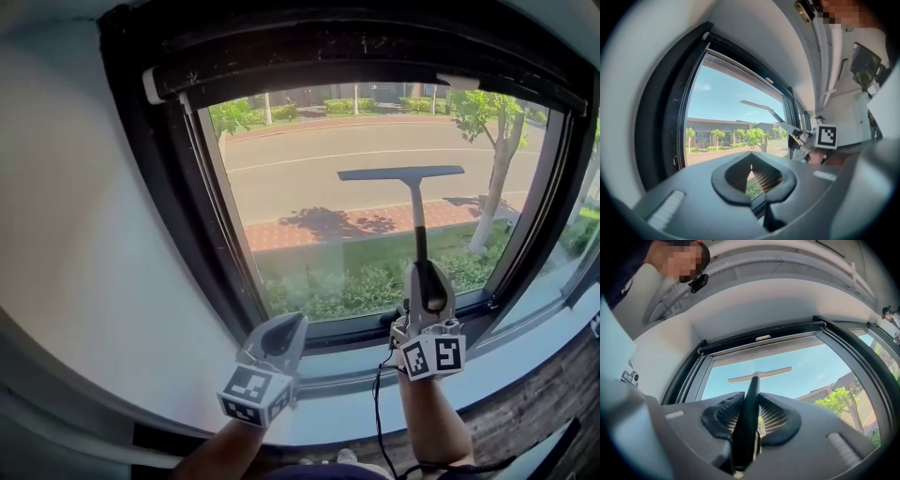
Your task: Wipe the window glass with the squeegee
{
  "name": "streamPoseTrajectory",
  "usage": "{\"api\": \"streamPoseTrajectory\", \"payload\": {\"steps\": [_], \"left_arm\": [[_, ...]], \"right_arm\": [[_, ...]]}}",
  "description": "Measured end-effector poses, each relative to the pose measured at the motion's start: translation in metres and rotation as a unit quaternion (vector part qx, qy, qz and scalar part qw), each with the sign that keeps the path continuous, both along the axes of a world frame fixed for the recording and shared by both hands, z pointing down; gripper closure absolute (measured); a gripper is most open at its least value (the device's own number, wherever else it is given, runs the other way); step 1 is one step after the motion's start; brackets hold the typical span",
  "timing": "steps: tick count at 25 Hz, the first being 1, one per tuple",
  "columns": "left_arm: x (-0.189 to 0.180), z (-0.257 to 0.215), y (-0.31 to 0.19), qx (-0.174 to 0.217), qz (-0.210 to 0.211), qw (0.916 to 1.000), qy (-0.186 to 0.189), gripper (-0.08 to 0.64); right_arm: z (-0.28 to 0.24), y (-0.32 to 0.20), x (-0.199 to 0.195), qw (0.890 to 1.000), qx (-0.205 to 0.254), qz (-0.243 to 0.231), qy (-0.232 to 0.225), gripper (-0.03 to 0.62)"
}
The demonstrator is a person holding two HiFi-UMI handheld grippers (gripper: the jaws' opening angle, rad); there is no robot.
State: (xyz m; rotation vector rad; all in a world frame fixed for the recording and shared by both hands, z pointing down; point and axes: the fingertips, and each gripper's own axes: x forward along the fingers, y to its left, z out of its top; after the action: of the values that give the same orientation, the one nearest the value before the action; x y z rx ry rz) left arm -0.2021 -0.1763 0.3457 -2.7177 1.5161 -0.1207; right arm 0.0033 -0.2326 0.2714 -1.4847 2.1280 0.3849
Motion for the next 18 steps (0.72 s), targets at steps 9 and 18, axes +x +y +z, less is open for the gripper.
{"api": "streamPoseTrajectory", "payload": {"steps": [9, 18], "left_arm": [[0.009, 0.008, 0.007, -0.018, 0.011, 0.9998, 0.001, 0.569], [0.014, 0.02, 0.011, -0.027, 0.012, 0.9996, -0.001, 0.569]], "right_arm": [[0.032, 0.007, 0.006, 1.0, -0.03, 0.002, 0.01, 0.491], [0.057, 0.012, 0.01, 0.998, -0.055, 0.0, 0.012, 0.491]]}}
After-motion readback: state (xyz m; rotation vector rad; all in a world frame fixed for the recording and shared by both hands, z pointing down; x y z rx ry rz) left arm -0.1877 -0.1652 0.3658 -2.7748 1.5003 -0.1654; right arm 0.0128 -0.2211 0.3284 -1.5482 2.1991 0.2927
